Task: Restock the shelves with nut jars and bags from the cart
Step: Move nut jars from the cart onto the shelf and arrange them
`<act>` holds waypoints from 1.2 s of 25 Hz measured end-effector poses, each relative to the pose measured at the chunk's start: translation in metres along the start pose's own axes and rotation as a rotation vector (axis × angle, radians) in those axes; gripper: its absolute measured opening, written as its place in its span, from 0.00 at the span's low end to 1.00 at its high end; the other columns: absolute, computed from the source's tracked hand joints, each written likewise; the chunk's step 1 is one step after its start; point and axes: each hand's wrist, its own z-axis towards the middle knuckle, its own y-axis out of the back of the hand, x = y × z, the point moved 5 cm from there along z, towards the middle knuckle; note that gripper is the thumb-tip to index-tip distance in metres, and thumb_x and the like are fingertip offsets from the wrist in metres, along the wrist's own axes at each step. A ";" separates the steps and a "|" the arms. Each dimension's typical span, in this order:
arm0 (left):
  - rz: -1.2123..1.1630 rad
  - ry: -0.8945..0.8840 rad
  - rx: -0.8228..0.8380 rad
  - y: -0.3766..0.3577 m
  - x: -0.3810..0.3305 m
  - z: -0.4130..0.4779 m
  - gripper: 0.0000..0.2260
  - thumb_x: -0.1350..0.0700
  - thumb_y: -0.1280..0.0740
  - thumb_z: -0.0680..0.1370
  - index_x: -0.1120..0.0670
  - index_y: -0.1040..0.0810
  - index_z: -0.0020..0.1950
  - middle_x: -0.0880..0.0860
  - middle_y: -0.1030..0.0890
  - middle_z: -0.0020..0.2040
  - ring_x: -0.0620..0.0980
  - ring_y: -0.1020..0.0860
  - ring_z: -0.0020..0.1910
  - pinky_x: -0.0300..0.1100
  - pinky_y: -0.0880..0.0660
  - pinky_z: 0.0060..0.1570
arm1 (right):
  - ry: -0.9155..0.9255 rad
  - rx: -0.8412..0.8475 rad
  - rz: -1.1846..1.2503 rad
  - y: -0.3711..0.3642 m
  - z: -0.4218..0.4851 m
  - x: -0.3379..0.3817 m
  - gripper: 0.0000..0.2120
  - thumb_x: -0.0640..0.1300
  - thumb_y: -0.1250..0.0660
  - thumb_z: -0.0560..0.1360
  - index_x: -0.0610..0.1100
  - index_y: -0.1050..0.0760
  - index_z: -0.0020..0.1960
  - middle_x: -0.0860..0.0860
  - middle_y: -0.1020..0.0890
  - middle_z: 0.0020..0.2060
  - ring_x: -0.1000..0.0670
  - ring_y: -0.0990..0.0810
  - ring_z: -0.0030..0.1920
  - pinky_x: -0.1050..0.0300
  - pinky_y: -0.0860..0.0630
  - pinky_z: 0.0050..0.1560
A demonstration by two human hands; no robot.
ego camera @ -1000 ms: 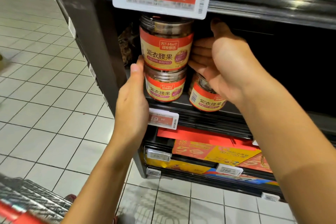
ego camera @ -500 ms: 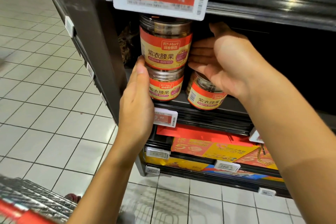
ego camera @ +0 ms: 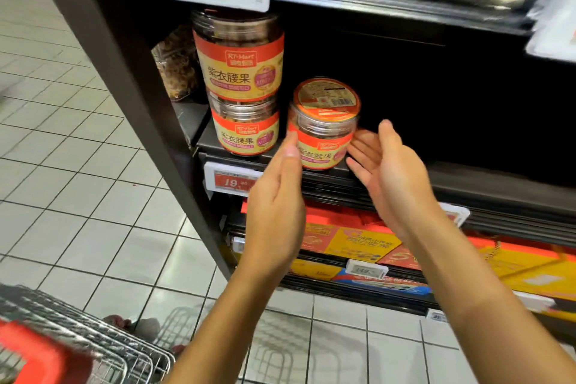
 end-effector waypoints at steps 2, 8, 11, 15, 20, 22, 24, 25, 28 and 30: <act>0.025 0.007 -0.038 0.004 0.004 0.007 0.22 0.46 0.50 0.82 0.52 0.33 0.73 0.44 0.29 0.70 0.36 0.33 0.69 0.41 0.38 0.72 | 0.063 0.061 -0.039 0.000 -0.001 -0.005 0.21 0.53 0.52 0.82 0.41 0.30 0.64 0.58 0.21 0.53 0.61 0.23 0.51 0.64 0.30 0.59; 0.086 0.066 -0.119 0.019 -0.004 -0.003 0.18 0.47 0.49 0.83 0.48 0.28 0.68 0.36 0.24 0.60 0.31 0.28 0.61 0.29 0.33 0.62 | 0.071 0.080 -0.130 0.005 -0.009 -0.003 0.22 0.53 0.52 0.82 0.42 0.31 0.68 0.51 0.26 0.63 0.56 0.27 0.59 0.59 0.32 0.65; -0.036 0.187 -0.270 0.040 -0.035 -0.050 0.11 0.54 0.43 0.82 0.49 0.21 0.55 0.45 0.17 0.50 0.40 0.21 0.53 0.35 0.26 0.57 | -0.002 0.084 -0.180 0.003 -0.050 0.013 0.16 0.49 0.49 0.82 0.46 0.24 0.50 0.47 0.20 0.54 0.51 0.20 0.50 0.60 0.24 0.53; -0.183 0.295 -0.395 0.096 -0.105 -0.167 0.11 0.60 0.43 0.81 0.57 0.21 0.49 0.51 0.16 0.37 0.47 0.18 0.37 0.35 0.23 0.42 | -0.115 0.542 -0.263 -0.043 -0.165 0.025 0.14 0.45 0.46 0.81 0.48 0.21 0.46 0.52 0.15 0.42 0.50 0.16 0.43 0.62 0.21 0.43; -0.248 0.317 -0.819 0.180 -0.159 -0.329 0.12 0.61 0.44 0.80 0.58 0.21 0.45 0.52 0.17 0.33 0.46 0.20 0.32 0.36 0.22 0.39 | -0.165 0.998 -0.251 -0.120 -0.297 0.030 0.15 0.42 0.46 0.81 0.48 0.21 0.46 0.51 0.14 0.41 0.51 0.16 0.42 0.63 0.22 0.43; -0.297 0.315 -1.025 0.214 -0.168 -0.396 0.12 0.61 0.44 0.80 0.58 0.21 0.46 0.52 0.18 0.32 0.44 0.21 0.30 0.33 0.23 0.35 | -0.188 1.150 -0.275 -0.159 -0.349 0.021 0.12 0.45 0.43 0.78 0.47 0.20 0.45 0.50 0.14 0.41 0.50 0.16 0.42 0.63 0.22 0.44; -0.322 0.320 -1.177 0.248 -0.172 -0.453 0.11 0.61 0.44 0.81 0.59 0.22 0.47 0.51 0.18 0.32 0.44 0.21 0.29 0.32 0.24 0.33 | -0.199 1.304 -0.309 -0.201 -0.398 0.006 0.12 0.48 0.43 0.75 0.46 0.21 0.46 0.50 0.14 0.40 0.50 0.16 0.42 0.62 0.21 0.44; -0.321 0.324 -1.224 0.267 -0.174 -0.476 0.11 0.61 0.44 0.81 0.59 0.22 0.48 0.51 0.18 0.32 0.44 0.21 0.29 0.32 0.24 0.33 | -0.204 1.371 -0.335 -0.224 -0.419 -0.003 0.11 0.47 0.42 0.76 0.46 0.22 0.47 0.50 0.14 0.40 0.51 0.16 0.41 0.63 0.21 0.44; -0.293 0.354 -1.366 0.347 -0.181 -0.544 0.12 0.61 0.44 0.80 0.58 0.22 0.44 0.49 0.18 0.30 0.44 0.21 0.29 0.32 0.23 0.33 | -0.273 1.440 -0.501 -0.298 -0.480 -0.053 0.12 0.40 0.45 0.81 0.42 0.23 0.47 0.50 0.17 0.38 0.56 0.18 0.35 0.67 0.23 0.36; -0.310 0.427 -1.437 0.407 -0.178 -0.580 0.11 0.60 0.44 0.80 0.56 0.23 0.43 0.48 0.18 0.29 0.43 0.21 0.28 0.33 0.24 0.33 | -0.368 1.402 -0.664 -0.344 -0.509 -0.099 0.13 0.38 0.47 0.81 0.41 0.25 0.46 0.50 0.19 0.37 0.59 0.21 0.29 0.69 0.27 0.32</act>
